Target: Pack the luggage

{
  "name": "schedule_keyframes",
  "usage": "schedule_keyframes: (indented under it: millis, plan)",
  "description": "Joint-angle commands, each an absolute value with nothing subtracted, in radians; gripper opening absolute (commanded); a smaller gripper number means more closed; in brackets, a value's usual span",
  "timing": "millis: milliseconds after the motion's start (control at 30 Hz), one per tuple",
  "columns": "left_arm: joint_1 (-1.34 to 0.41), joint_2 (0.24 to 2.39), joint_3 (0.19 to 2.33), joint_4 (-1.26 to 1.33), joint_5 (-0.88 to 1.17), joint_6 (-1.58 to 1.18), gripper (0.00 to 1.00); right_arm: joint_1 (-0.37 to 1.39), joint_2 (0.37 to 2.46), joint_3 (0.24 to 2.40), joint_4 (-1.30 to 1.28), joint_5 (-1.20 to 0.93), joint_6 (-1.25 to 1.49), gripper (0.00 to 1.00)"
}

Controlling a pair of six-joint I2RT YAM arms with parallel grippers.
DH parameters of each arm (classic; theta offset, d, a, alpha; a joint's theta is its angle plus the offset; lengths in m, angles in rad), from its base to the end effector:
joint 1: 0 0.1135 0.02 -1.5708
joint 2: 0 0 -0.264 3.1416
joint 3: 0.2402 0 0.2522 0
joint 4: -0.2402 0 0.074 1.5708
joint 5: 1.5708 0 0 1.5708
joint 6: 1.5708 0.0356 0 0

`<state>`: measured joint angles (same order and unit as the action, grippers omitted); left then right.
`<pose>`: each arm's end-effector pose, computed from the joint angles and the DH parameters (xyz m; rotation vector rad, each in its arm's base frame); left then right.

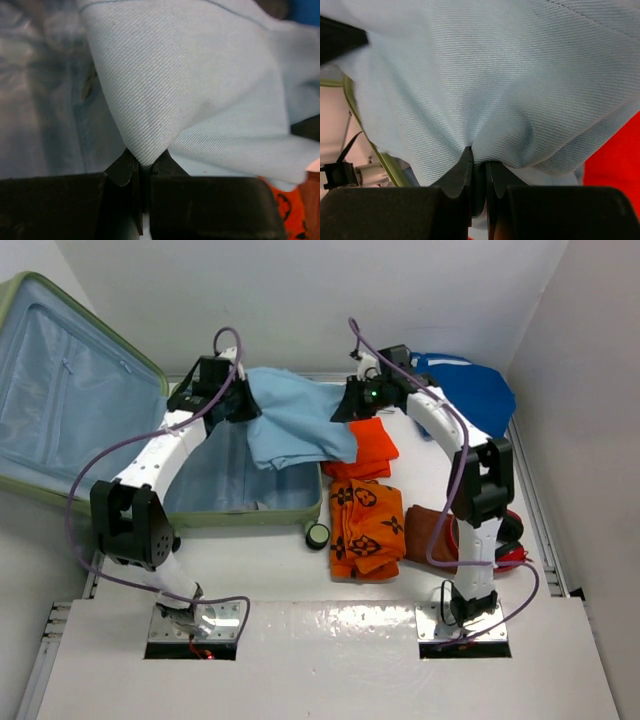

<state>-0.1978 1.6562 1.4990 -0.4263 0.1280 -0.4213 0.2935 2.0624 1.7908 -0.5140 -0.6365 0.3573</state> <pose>0.3767 -0.0801 0.3372 -0.1691 2.1842 -0.4925 0.4431 0.1560 0.2657 -0.2493 2.3961 1.0611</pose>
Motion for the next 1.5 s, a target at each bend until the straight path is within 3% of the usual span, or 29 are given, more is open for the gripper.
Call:
schedule_keyframes:
  millis: [0, 267, 300, 333, 433, 633, 833, 1200, 1233, 1300, 1333, 1433, 1467]
  plan:
    - [-0.114, 1.548, 1.434, -0.394, 0.02, -0.347, 0.0, 0.339, 2.103, 1.848, -0.525, -0.649, 0.425, 0.0]
    - [0.037, 1.687, 1.442, -0.316, -0.04, -0.255, 0.0, 0.422, 2.249, 1.996, -0.502, -0.614, 0.483, 0.0]
    - [0.05, 1.716, 1.462, -0.316, -0.052, -0.255, 0.0, 0.425, 2.269, 2.015, -0.494, -0.592, 0.492, 0.04]
    - [0.079, 1.742, 1.48, -0.316, -0.066, -0.246, 0.0, 0.425, 2.287, 2.026, -0.489, -0.586, 0.5, 0.18]
    - [0.11, 1.847, 1.558, -0.316, -0.09, -0.223, 0.0, 0.425, 2.309, 2.058, -0.486, -0.552, 0.499, 0.47]
    - [0.158, 2.015, 1.646, -0.327, -0.153, -0.157, 0.0, 0.388, 2.241, 2.022, -0.508, -0.511, 0.465, 0.63]
    - [0.178, 2.134, 1.738, -0.364, -0.198, -0.16, 0.0, 0.299, 2.155, 1.936, -0.534, -0.496, 0.426, 0.65]
    - [0.169, 2.094, 1.729, -0.364, -0.394, -0.16, 0.0, 0.158, 2.03, 1.827, -0.583, -0.422, 0.302, 0.65]
    - [0.158, 2.079, 1.72, -0.364, -0.408, -0.16, 0.28, 0.138, 2.011, 1.819, -0.584, -0.407, 0.273, 0.65]
    - [0.158, 2.004, 1.671, -0.364, -0.361, -0.16, 0.59, 0.111, 1.974, 1.801, -0.574, -0.307, 0.211, 0.68]
    - [0.158, 1.97, 1.651, -0.347, -0.277, -0.16, 0.81, 0.103, 1.968, 1.793, -0.578, -0.238, 0.168, 0.68]
    - [0.135, 1.82, 1.563, -0.275, -0.105, -0.147, 1.0, 0.066, 1.925, 1.718, -0.494, -0.08, 0.03, 0.74]
    - [0.126, 1.786, 1.548, -0.256, -0.077, -0.137, 1.0, 0.061, 1.918, 1.701, -0.471, -0.048, 0.014, 0.77]
